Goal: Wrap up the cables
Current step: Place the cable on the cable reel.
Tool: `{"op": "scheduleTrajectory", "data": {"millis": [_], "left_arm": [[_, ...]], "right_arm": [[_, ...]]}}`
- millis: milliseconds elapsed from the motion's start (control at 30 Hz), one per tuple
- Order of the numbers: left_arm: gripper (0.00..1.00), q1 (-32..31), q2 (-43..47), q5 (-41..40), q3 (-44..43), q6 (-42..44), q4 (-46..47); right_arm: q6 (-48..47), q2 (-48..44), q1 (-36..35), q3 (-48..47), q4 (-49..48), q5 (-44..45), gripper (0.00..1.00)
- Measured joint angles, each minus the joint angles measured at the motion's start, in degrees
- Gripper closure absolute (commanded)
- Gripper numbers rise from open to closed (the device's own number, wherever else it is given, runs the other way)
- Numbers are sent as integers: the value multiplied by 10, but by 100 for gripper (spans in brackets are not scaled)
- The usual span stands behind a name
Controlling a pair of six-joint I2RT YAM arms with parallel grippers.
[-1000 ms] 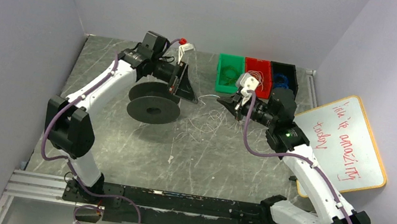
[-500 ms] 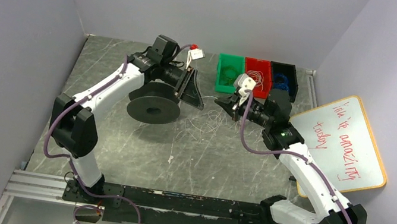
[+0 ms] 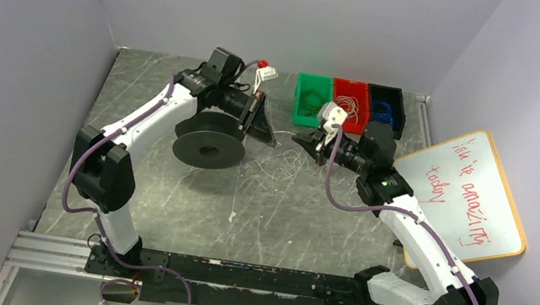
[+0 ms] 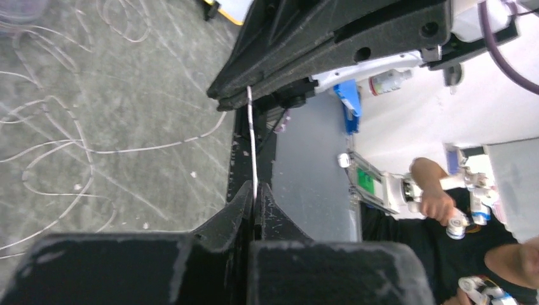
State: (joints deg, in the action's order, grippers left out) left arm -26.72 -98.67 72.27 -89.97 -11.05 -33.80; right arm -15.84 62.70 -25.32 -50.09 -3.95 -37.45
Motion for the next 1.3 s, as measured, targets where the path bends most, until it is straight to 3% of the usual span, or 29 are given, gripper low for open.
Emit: {"op": "scheduleTrajectory", "data": {"millis": [333,633,900,967,1067,1167,1233,1300], "left_arm": [[97,-20,-5,-217,-70,89,-92],[97,-139,6,-543,-56,168,-98],[97,-152,27,-652,-42,215,-87],[84,-153,35,-659,-40,221,-86],[48,-153,42,-662,-40,227,-85],[19,-151,44,-661,-42,231,-91],[7,-142,45,-656,-47,231,-98],[6,-127,53,-641,-50,232,-106]], "right_arm": [[-19,3,-2,-20,51,-16,100],[54,56,-35,-41,91,-39,100],[99,53,-24,-46,89,31,100],[101,50,-21,-46,85,42,100],[109,48,-20,-46,78,47,100],[115,47,-20,-45,69,61,100],[120,46,-18,-42,61,71,100],[128,42,-14,-33,50,77,100]]}}
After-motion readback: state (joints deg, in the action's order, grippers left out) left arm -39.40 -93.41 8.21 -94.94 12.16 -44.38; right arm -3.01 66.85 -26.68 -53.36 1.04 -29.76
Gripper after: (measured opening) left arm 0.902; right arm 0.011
